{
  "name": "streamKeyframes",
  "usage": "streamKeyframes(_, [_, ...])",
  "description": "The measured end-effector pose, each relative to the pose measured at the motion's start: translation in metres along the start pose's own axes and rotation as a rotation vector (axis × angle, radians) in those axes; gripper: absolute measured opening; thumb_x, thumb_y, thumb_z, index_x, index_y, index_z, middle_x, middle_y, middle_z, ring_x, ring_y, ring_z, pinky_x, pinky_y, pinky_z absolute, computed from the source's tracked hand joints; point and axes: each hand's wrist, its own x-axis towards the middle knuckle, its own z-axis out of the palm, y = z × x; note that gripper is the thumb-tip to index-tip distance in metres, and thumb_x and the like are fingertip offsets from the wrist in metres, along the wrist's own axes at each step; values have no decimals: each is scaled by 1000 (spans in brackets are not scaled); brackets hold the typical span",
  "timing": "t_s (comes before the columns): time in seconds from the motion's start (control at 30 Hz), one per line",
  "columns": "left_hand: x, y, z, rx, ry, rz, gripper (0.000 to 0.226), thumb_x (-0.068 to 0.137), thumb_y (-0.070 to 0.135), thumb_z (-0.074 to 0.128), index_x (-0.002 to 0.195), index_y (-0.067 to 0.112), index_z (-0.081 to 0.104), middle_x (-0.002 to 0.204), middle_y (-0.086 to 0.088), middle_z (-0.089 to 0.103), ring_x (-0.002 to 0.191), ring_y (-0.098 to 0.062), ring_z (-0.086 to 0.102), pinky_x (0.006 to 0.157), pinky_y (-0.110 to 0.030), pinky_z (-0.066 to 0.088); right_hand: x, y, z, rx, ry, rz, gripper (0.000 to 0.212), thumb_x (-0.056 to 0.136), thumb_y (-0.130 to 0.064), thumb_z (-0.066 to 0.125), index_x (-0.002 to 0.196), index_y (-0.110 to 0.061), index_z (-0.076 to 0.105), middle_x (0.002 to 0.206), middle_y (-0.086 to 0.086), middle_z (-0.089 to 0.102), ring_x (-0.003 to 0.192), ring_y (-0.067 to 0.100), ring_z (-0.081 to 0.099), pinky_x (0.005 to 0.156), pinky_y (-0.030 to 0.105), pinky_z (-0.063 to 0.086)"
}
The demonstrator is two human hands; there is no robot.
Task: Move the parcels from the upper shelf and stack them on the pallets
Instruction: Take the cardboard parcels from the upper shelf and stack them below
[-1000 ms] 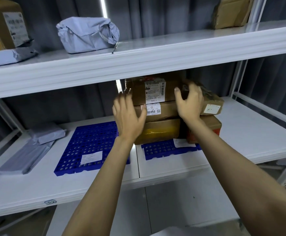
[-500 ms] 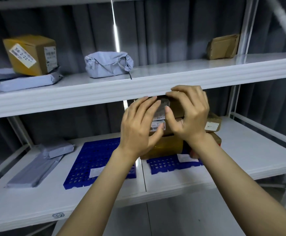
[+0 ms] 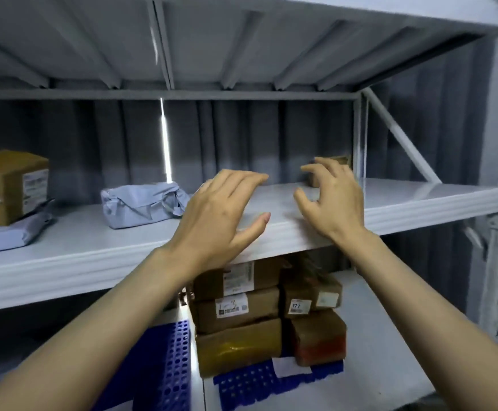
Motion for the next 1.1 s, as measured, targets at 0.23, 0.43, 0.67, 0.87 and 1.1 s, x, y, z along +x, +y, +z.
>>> streamKeyframes(0.23, [66, -12, 37, 78, -162, 16, 62, 89, 53, 33, 134, 13, 49, 129, 0, 56, 116, -22, 50, 92, -36, 42, 49, 60, 10, -245, -244, 124, 50, 83, -39, 59, 126, -13, 53, 140, 9, 46, 124, 32, 42, 92, 39, 42])
streamKeyframes(0.43, [122, -17, 95, 153, -296, 25, 64, 88, 57, 28, 135, 16, 44, 132, 1, 51, 118, -22, 46, 95, -36, 39, 94, 110, 30, -324, -418, 125, 59, 84, -39, 61, 135, -14, 44, 141, 13, 41, 125, 35, 42, 94, 38, 42])
streamKeyframes(0.67, [195, -20, 163, 207, -349, -169, 54, 95, 52, 39, 133, 15, 42, 130, -7, 51, 116, -26, 46, 93, -38, 41, 150, 176, 55, -44, -536, 400, 53, 85, -26, 60, 131, -10, 38, 128, 13, 50, 111, 32, 54, 89, 39, 47])
streamKeyframes(0.87, [243, -24, 231, 57, -514, -429, 56, 96, 51, 41, 137, 13, 36, 134, -12, 46, 120, -32, 46, 89, -41, 40, 175, 226, 78, 128, -613, 540, 67, 90, -19, 53, 148, -7, 20, 137, 15, 47, 120, 31, 49, 97, 36, 44])
streamKeyframes(1.1, [275, -20, 299, -325, -581, -823, 60, 98, 46, 39, 141, 6, 28, 139, -15, 48, 122, -32, 50, 89, -31, 39, 177, 237, 87, 412, -692, 494, 7, 91, -28, 57, 91, -21, 60, 76, -1, 61, 62, 12, 56, 55, 22, 48])
